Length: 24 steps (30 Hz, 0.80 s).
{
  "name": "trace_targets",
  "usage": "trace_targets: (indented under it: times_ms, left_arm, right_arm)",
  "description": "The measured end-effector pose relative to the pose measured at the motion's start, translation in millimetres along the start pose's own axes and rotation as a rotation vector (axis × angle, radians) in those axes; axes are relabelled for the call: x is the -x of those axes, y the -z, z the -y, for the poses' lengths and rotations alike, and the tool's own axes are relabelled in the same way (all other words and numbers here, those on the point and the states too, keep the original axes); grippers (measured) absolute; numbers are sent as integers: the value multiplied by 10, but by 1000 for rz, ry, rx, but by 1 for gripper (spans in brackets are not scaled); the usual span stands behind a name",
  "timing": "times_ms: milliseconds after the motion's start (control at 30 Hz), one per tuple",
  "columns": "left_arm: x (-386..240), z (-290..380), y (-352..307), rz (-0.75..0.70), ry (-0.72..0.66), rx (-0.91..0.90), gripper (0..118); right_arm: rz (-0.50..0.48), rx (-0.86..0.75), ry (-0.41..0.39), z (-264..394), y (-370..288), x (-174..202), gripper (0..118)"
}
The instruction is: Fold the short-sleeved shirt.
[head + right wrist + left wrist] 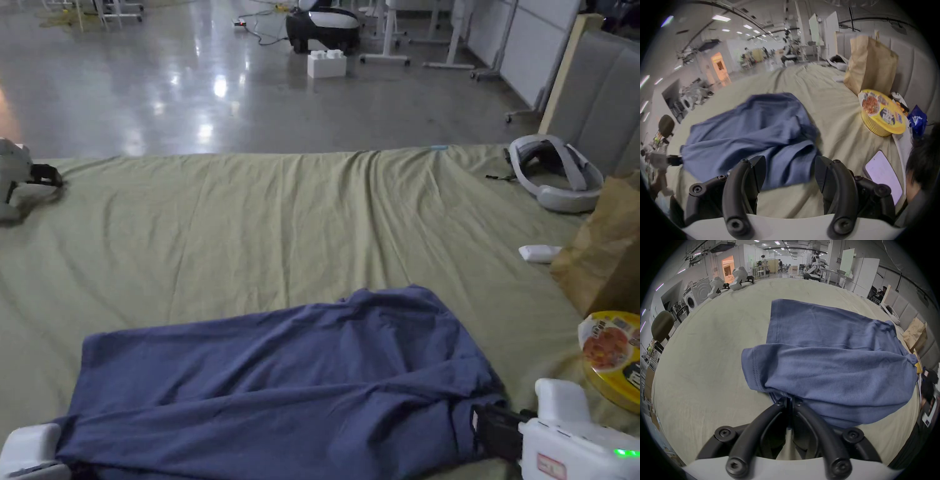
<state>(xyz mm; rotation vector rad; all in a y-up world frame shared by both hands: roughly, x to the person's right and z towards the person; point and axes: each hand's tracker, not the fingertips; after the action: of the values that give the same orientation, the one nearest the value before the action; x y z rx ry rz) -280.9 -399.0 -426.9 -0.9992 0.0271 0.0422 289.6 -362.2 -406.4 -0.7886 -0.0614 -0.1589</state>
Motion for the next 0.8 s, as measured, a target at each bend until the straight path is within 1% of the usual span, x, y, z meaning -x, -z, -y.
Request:
trace_targets:
  times_ms: [67, 100, 133, 167, 200, 233, 267, 300, 333, 367, 400, 433, 467, 533, 600, 667, 733, 800]
  left_arm:
    - [3, 12, -3, 4, 0, -2, 8]
    - [11, 18, -8, 7, 2, -4, 8]
    - [30, 18, -1, 12, -2, -6, 8]
    - [46, 24, -5, 16, -7, -8, 8]
    - [56, 36, -7, 27, -16, -9, 8]
    - [64, 37, -12, 33, -22, -12, 8]
    - [74, 36, -15, 38, -31, -13, 8]
    - [93, 24, -22, 47, -33, -10, 8]
    - [137, -9, -54, 69, -34, 0, 8]
    - [179, -34, -117, 92, -38, 3, 8]
    - [214, -42, -201, 102, -46, -21, 7]
    - [234, -20, -378, 87, -45, -99, 7]
    - [251, -8, -500, 83, -53, -127, 6]
    - [320, -16, -736, 114, -92, -122, 6]
    - [343, 47, -923, 119, -104, -146, 6]
    - [321, 160, -1085, 106, -67, -148, 6]
    - [344, 359, -1284, 85, -45, -143, 6]
    - [413, 590, -1419, 99, -59, -128, 6]
  right_arm:
    - [56, 84, 25, -43, 351, -61, 67]
    - [77, 143, 46, -36, 500, -84, 55]
    - [37, 192, 52, 2, 588, -90, 50]
    - [21, 194, 25, 43, 609, -60, 38]
    - [70, 117, -49, 59, 500, 5, 10]
    - [87, 109, -105, 53, 438, 59, 9]
    - [51, 110, -115, 46, 423, 58, 9]
    - [27, 114, -98, 48, 425, 71, 9]
    - [66, 125, -119, 27, 431, 85, 9]
    - [53, 110, -119, 3, 348, 103, 9]
    - [66, 70, -119, -25, 217, 126, 9]
    - [74, 64, -119, -51, 112, 144, 9]
    - [90, 20, -129, -65, -8, 162, 9]
    - [158, -3, -174, -108, -268, 181, 9]
    - [139, -12, -171, -88, -496, 156, 9]
    - [133, -26, -163, -8, -722, 129, 9]
    - [146, -26, -170, 151, -954, 112, 9]
    - [148, -15, -167, 317, -1165, 92, 9]
